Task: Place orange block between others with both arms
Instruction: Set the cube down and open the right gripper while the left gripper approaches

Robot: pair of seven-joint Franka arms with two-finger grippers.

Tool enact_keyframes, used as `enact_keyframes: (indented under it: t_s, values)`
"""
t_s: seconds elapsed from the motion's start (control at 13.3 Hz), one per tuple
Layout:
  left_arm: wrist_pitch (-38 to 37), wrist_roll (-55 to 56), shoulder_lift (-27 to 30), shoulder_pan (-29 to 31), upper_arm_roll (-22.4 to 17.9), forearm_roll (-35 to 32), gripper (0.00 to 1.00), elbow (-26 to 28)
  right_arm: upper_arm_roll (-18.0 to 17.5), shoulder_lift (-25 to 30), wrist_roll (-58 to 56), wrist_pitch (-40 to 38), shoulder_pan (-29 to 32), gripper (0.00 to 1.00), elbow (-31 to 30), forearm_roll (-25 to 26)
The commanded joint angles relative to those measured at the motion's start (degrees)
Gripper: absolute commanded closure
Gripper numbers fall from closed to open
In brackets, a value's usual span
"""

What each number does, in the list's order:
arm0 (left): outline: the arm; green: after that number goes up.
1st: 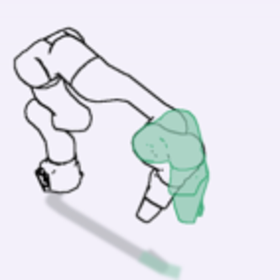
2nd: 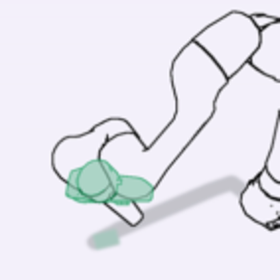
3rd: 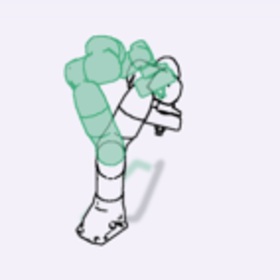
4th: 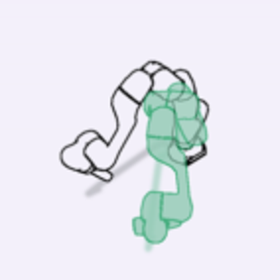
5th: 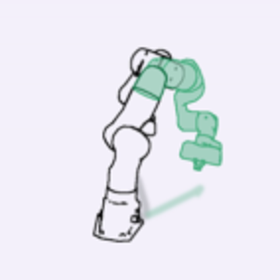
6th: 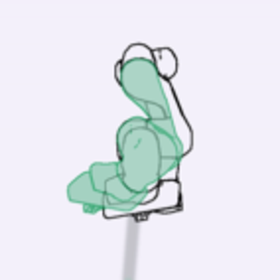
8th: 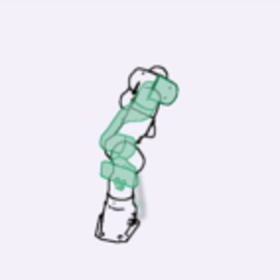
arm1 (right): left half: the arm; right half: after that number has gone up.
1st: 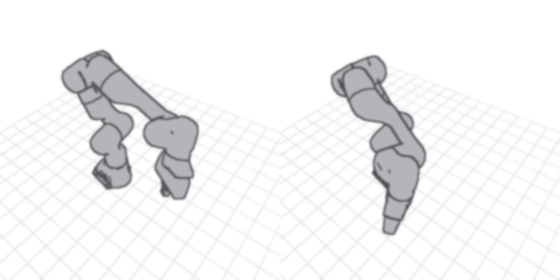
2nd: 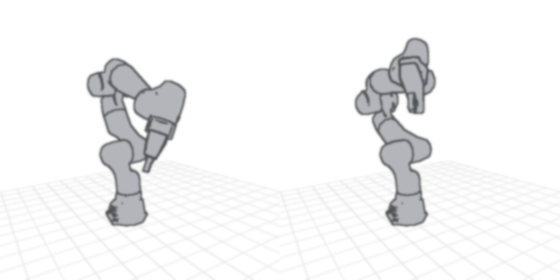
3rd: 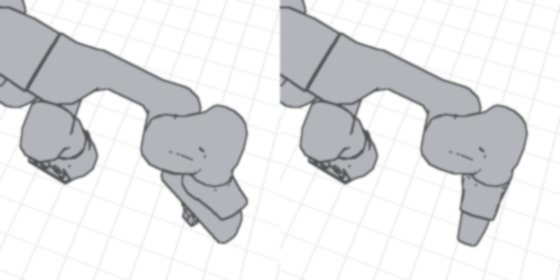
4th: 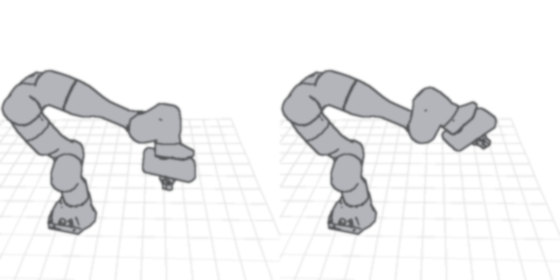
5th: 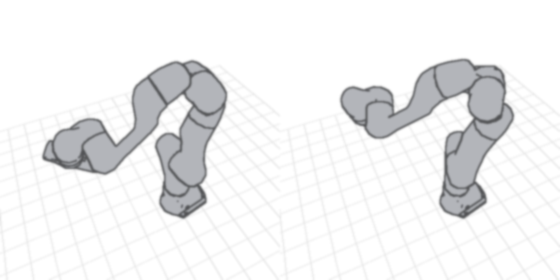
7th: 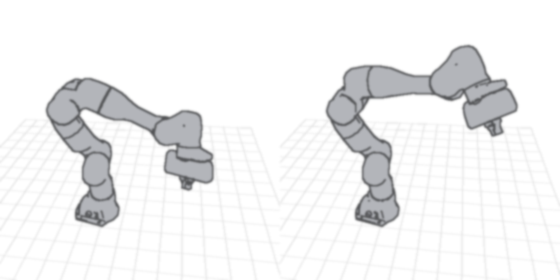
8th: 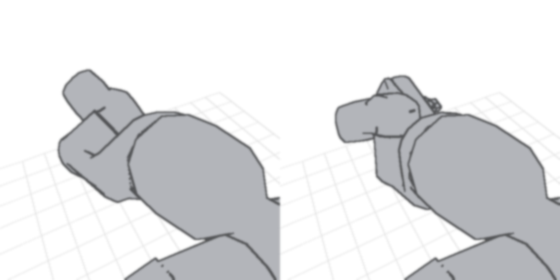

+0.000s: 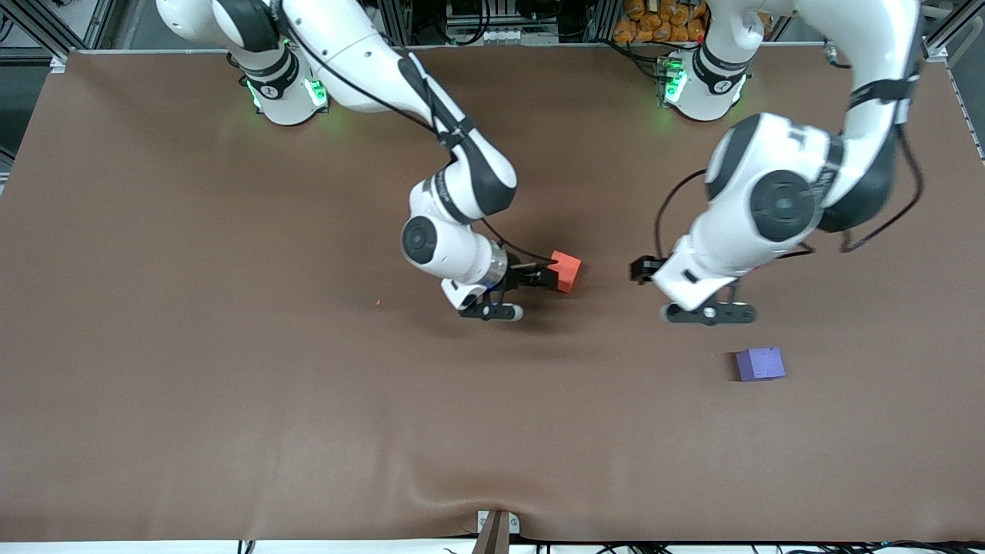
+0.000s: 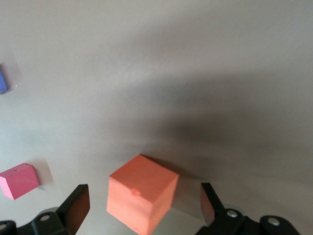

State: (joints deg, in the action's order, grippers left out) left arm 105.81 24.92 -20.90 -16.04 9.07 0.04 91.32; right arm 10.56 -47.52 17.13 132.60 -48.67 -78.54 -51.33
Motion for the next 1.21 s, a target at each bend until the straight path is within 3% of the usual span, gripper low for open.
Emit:
enact_keyframes:
  t_s: [0.0,0.3,0.68,0.98,1.13]
  values:
    - [1.2,8.1,-1.9,-2.9,-0.4,0.1,0.0,-0.4,-1.0,5.9,-1.3,-9.6,4.8,0.0,-3.0,5.4]
    - [2.2,17.3,-2.9,-6.1,-0.4,0.0,0.0,1.0,-1.1,11.2,-1.3,-23.2,12.2,0.0,-3.2,16.7]
    - [4.0,30.4,-2.9,-7.9,-0.4,0.0,0.0,3.7,-1.2,15.3,-1.6,-32.9,20.4,0.0,-3.3,21.3]
    - [4.1,39.1,-3.4,-8.7,-0.4,0.0,0.0,3.9,-1.4,19.6,-1.4,-35.0,22.7,0.0,-6.4,31.2]
    - [4.6,45.5,-3.3,-9.4,-0.4,0.0,0.0,3.8,-1.8,21.3,-1.6,-35.0,25.9,0.0,-8.0,31.9]
